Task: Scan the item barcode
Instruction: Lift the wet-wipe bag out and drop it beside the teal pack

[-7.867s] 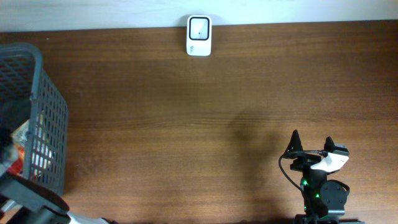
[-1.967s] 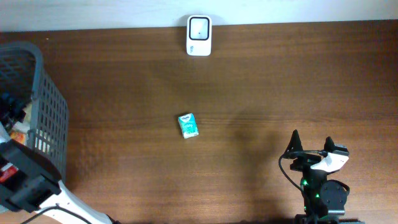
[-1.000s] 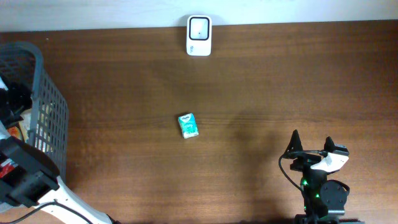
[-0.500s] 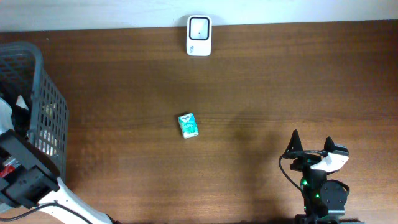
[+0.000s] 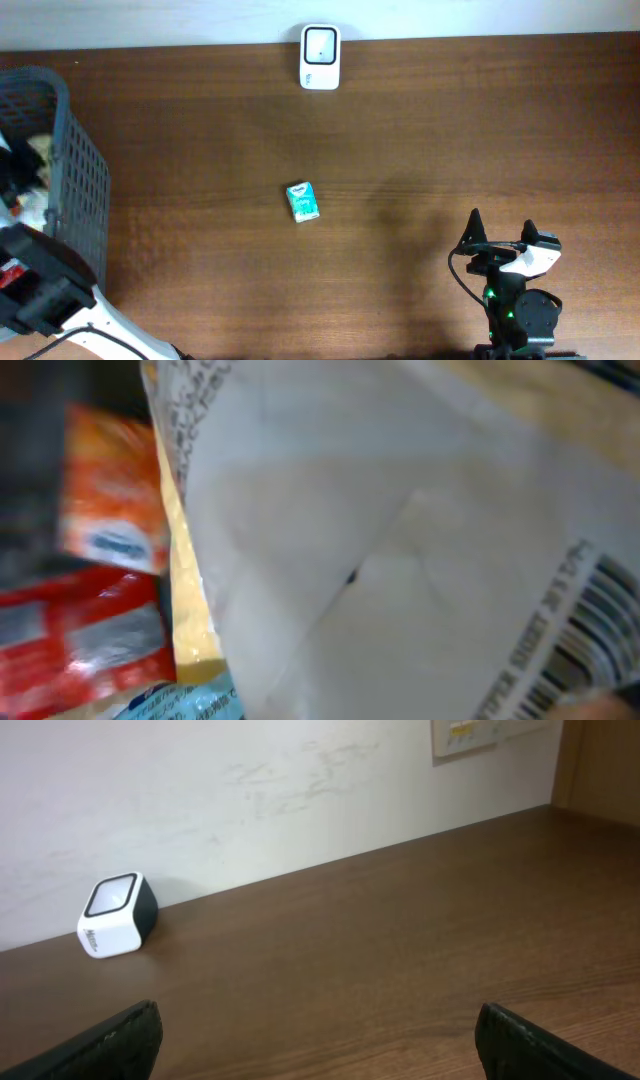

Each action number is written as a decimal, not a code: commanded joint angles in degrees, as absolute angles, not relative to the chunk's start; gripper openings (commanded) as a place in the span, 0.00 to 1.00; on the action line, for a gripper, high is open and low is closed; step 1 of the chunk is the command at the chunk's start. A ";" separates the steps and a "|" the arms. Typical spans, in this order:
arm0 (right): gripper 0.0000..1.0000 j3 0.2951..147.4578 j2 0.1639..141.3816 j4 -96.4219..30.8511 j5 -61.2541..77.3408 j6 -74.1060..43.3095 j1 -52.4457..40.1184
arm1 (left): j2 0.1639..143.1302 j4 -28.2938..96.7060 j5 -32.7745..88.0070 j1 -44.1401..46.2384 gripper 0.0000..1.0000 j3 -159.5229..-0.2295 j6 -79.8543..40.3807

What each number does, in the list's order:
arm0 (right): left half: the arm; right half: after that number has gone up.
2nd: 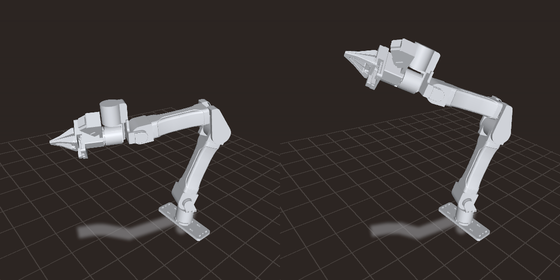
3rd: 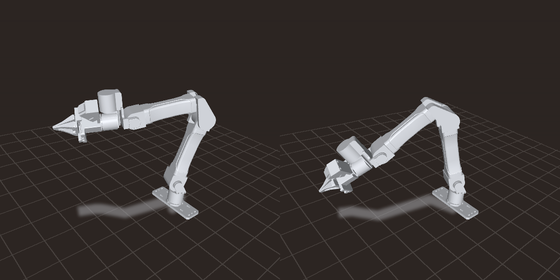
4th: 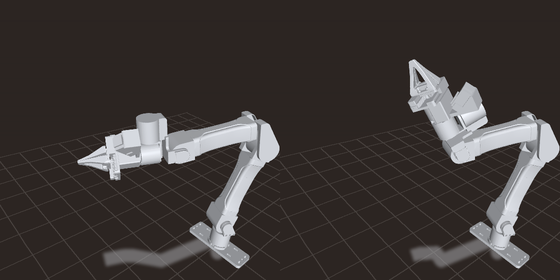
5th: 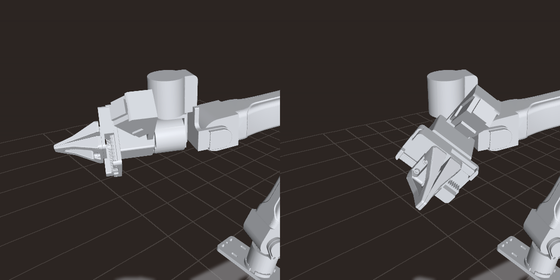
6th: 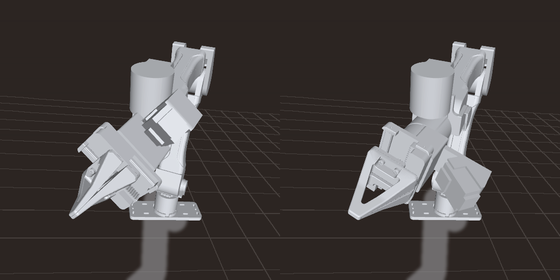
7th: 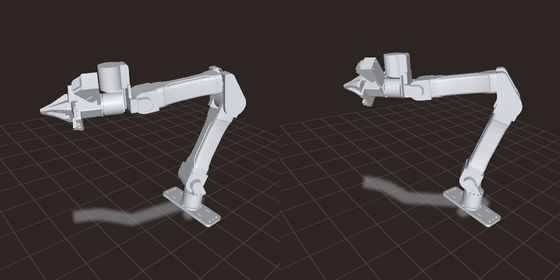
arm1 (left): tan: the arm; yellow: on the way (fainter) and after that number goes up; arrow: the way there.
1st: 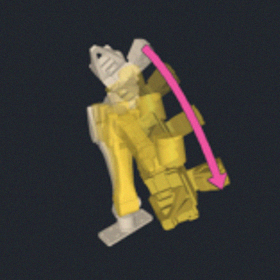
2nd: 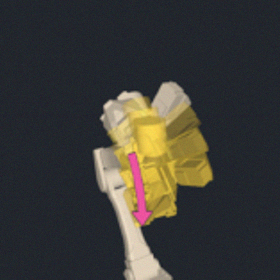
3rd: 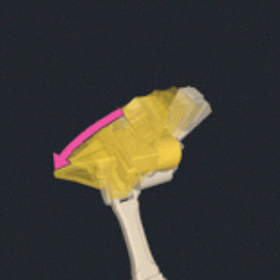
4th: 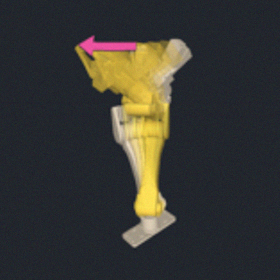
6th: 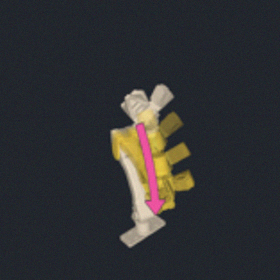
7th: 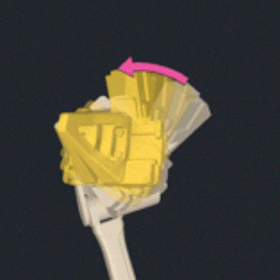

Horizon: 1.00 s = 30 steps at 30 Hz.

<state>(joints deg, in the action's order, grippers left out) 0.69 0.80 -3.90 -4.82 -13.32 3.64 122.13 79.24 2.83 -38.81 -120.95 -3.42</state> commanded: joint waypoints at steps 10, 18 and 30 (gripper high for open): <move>0.99 0.32 0.36 -4.27 -4.71 -13.08 3.38 | 106.39 91.88 8.58 -33.63 0.00 -150.80 -8.54; 0.99 0.32 0.36 -4.27 -4.71 -13.08 3.38 | 103.72 95.92 7.66 -12.58 0.00 -149.29 -8.54; 0.99 0.32 0.36 -4.29 -4.71 -13.08 3.38 | 105.54 78.91 -0.08 11.57 0.00 -108.07 -18.02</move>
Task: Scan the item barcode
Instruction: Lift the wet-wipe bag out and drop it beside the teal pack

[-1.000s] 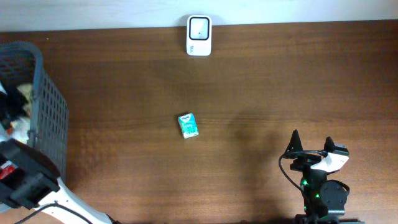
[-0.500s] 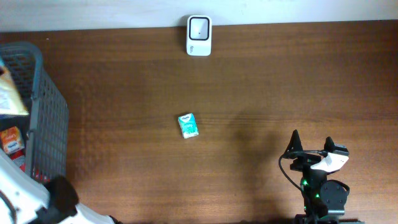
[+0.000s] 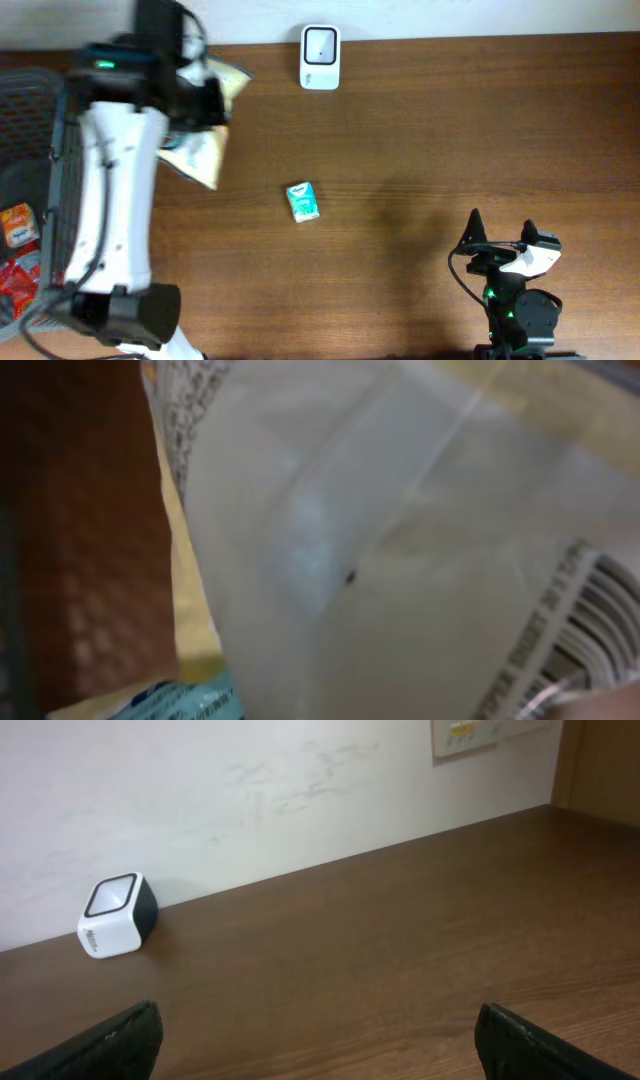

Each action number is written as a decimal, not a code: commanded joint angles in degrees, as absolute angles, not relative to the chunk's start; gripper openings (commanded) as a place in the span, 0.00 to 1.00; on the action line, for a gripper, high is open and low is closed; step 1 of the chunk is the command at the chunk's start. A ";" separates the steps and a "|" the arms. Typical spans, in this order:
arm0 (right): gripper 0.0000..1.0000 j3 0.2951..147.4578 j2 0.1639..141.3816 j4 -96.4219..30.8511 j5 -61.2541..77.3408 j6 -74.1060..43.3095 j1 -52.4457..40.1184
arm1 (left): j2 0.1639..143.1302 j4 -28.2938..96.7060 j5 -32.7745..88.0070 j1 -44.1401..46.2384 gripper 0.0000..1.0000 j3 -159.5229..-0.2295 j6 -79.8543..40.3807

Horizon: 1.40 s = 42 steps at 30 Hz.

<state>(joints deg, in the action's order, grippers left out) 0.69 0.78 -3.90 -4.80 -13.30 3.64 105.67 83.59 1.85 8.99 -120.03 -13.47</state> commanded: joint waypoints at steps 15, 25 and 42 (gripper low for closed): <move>0.99 0.32 0.36 -4.27 -4.71 -13.08 3.38 | 105.45 51.22 8.05 11.99 0.69 -77.28 -24.45; 0.99 0.32 0.36 -4.27 -4.71 -13.08 3.38 | 97.14 59.22 -1.74 10.55 0.71 -98.19 -16.58; 0.99 0.32 0.36 -4.27 -4.71 -13.08 3.38 | 88.25 66.28 -25.21 -31.68 0.99 -108.95 -25.30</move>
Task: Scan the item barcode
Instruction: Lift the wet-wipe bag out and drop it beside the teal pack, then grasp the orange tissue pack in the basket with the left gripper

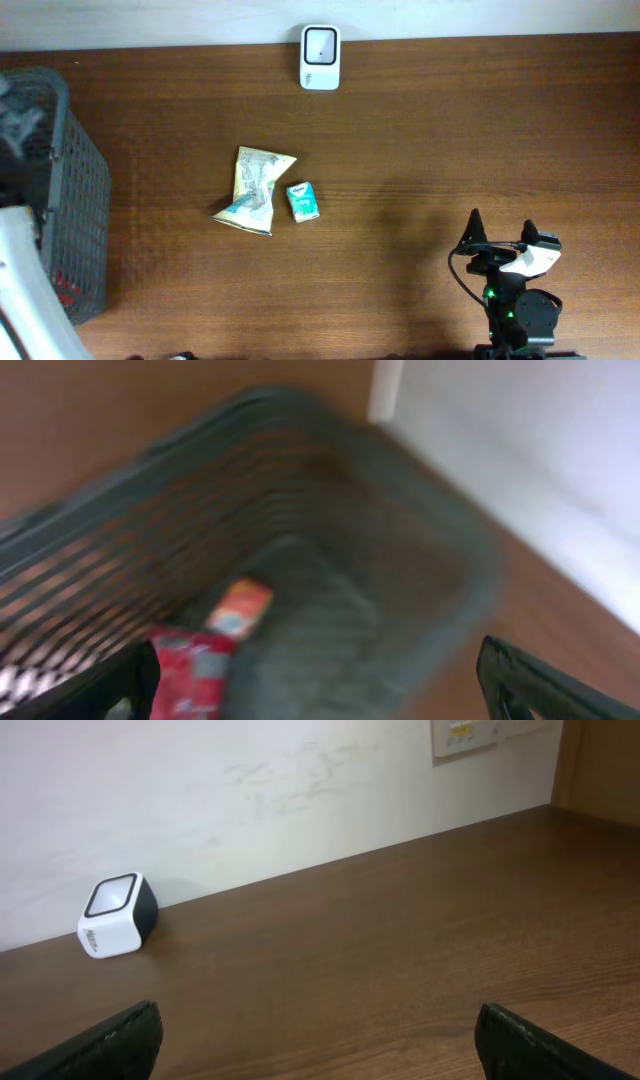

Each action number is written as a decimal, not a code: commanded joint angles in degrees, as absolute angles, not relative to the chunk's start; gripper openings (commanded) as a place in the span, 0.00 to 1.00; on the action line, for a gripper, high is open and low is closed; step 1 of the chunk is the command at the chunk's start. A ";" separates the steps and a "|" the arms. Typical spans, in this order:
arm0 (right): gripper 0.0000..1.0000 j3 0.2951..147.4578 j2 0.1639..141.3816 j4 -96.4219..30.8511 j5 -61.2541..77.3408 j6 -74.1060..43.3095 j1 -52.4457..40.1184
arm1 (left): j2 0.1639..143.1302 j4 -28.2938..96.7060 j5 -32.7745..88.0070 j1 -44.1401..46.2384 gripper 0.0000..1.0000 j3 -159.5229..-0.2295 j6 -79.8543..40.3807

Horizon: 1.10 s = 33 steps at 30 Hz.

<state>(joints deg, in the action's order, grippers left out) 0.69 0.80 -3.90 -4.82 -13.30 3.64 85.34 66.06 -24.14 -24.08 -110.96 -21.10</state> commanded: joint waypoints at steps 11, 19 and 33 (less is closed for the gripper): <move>0.99 0.32 0.36 -4.27 -4.71 -13.08 3.38 | 102.13 66.32 -17.74 -40.40 0.99 -105.49 -22.20; 0.99 0.32 0.36 -4.27 -4.71 -13.08 3.38 | 112.66 68.10 -17.50 -40.42 0.98 -105.41 -22.17; 0.99 0.32 0.36 -4.27 -4.71 -13.08 3.38 | 123.02 62.30 -17.28 -40.40 0.73 -105.38 -13.58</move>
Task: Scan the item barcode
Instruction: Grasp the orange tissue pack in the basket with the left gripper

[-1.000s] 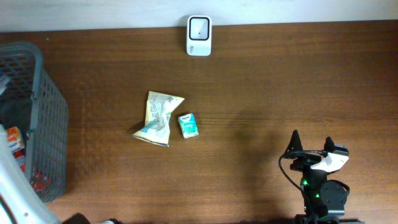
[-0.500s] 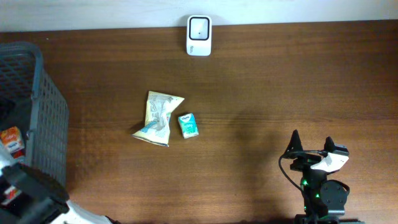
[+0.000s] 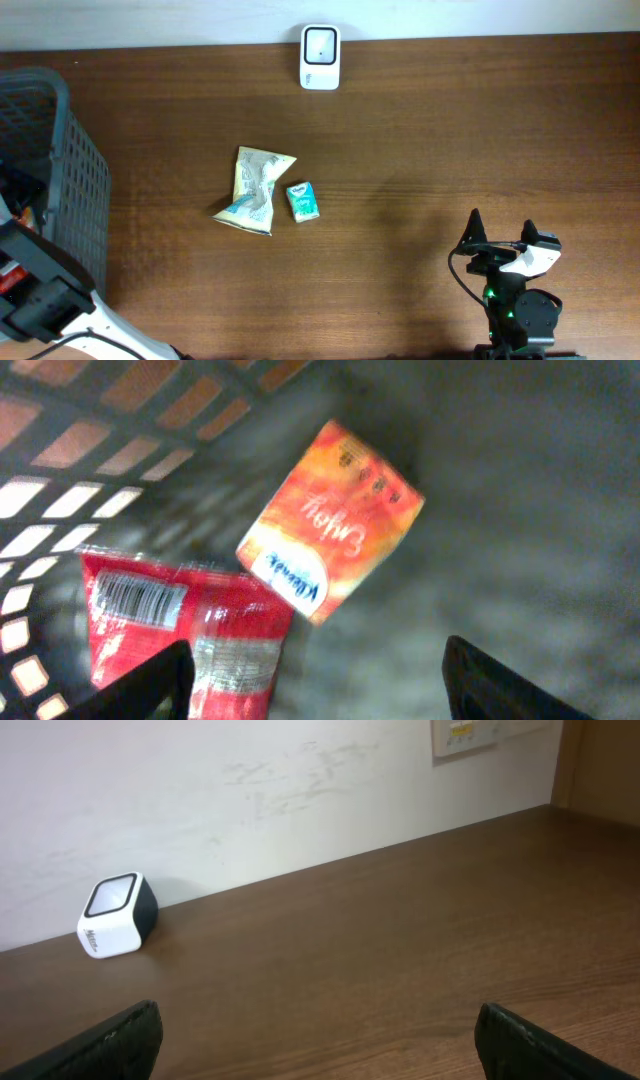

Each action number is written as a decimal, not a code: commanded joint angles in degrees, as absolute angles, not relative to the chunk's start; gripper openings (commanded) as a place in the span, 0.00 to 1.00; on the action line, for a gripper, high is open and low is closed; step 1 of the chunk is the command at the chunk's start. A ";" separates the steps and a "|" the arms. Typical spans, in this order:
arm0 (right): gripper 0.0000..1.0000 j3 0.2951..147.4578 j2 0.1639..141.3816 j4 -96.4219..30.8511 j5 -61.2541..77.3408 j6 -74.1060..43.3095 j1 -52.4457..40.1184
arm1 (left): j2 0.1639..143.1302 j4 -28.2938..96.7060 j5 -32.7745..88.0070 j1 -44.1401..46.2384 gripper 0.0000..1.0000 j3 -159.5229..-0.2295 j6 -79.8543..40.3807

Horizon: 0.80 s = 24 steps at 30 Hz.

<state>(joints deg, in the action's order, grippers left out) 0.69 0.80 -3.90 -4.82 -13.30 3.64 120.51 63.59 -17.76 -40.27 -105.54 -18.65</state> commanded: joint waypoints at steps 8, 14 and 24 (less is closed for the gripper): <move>0.99 0.32 0.36 -4.27 -4.71 -13.08 3.38 | 128.16 59.13 -17.39 -40.95 0.51 -105.38 -8.84; 0.99 0.32 0.36 -4.27 -4.71 -13.08 3.38 | 131.13 58.96 -17.37 -41.01 0.27 -105.38 -8.84; 0.99 0.32 0.36 -4.27 -4.71 -13.08 3.38 | 126.61 61.17 -13.63 -41.06 0.00 -106.45 -8.88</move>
<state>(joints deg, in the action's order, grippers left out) 0.69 0.80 -3.90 -4.82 -13.32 3.64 128.90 59.72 -18.55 -40.64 -105.80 -8.99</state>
